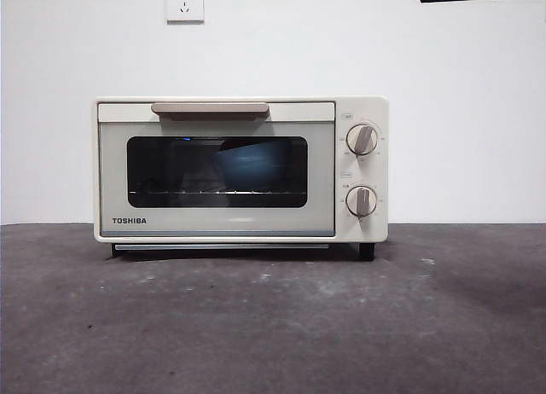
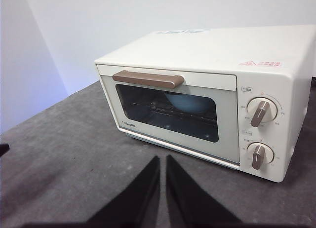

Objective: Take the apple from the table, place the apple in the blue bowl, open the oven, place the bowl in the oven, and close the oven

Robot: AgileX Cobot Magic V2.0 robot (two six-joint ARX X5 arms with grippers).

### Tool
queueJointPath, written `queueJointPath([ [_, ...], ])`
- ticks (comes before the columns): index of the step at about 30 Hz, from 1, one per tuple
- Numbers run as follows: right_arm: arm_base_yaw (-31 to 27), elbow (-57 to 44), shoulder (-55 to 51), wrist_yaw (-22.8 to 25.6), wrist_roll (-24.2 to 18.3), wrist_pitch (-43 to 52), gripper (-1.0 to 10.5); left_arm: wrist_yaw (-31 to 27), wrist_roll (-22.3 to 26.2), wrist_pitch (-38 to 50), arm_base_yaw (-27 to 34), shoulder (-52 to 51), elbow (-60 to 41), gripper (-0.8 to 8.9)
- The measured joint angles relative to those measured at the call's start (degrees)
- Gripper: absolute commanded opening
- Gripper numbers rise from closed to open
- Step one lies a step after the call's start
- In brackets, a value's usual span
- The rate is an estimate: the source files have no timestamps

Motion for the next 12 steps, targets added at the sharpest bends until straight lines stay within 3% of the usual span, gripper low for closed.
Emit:
queueJointPath([
  [12,0.0,0.0,0.0,0.0,0.0,0.0,0.1,0.0,-5.0,-0.7,0.0,-1.5,-0.1,0.07],
])
